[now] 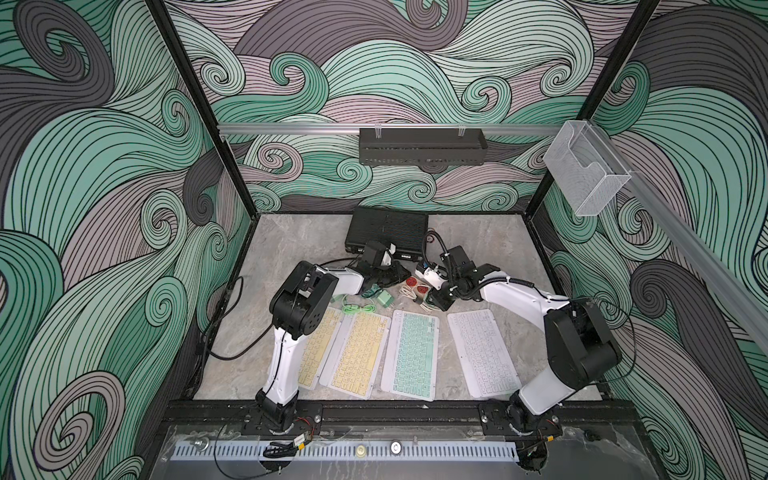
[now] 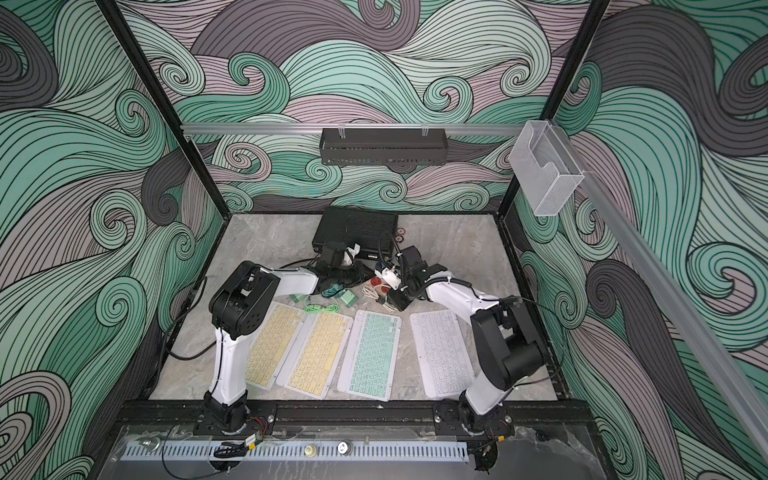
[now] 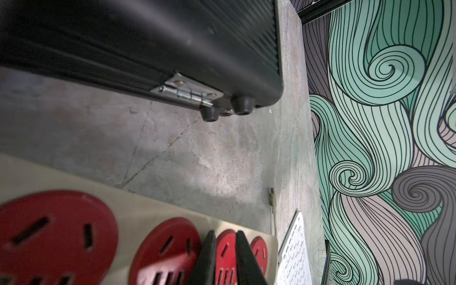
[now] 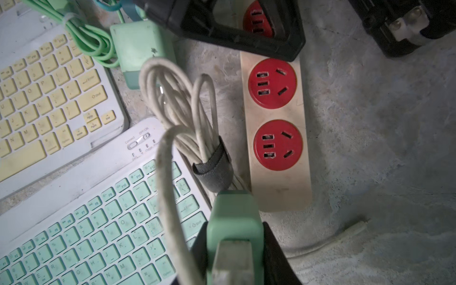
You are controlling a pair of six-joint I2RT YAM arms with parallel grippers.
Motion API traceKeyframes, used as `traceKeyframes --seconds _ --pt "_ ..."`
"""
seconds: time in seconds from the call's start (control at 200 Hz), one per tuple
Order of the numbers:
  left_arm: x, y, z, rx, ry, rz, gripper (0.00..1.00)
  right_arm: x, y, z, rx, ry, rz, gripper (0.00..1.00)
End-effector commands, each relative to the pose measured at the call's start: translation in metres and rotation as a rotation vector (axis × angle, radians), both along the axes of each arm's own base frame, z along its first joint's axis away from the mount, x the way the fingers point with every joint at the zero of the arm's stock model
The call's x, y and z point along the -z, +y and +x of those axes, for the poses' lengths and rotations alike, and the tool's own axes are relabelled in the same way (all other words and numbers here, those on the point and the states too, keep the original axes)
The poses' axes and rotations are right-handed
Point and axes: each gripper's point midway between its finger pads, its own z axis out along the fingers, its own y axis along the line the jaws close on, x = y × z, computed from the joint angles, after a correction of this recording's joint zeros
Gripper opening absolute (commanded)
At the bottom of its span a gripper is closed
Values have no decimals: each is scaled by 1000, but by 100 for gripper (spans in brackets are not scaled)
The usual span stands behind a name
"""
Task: Unplug the wireless keyboard
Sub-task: Remove the plug from the socket, then place the plug at the center of the board.
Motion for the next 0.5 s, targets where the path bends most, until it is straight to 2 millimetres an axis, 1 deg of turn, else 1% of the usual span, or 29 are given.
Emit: traceKeyframes --seconds 0.0,0.115,0.33,0.495 --pt "37 21 -22 -20 93 135 20 3 1 5 -17 -2 -27 0" --pt "32 27 -22 -39 65 154 19 8 -2 14 5 -7 -61 0" --pt "17 41 -21 -86 -3 182 20 10 -10 45 57 -54 -124 0" --pt "7 51 -21 -124 -52 193 20 17 -19 64 83 -67 -162 0"
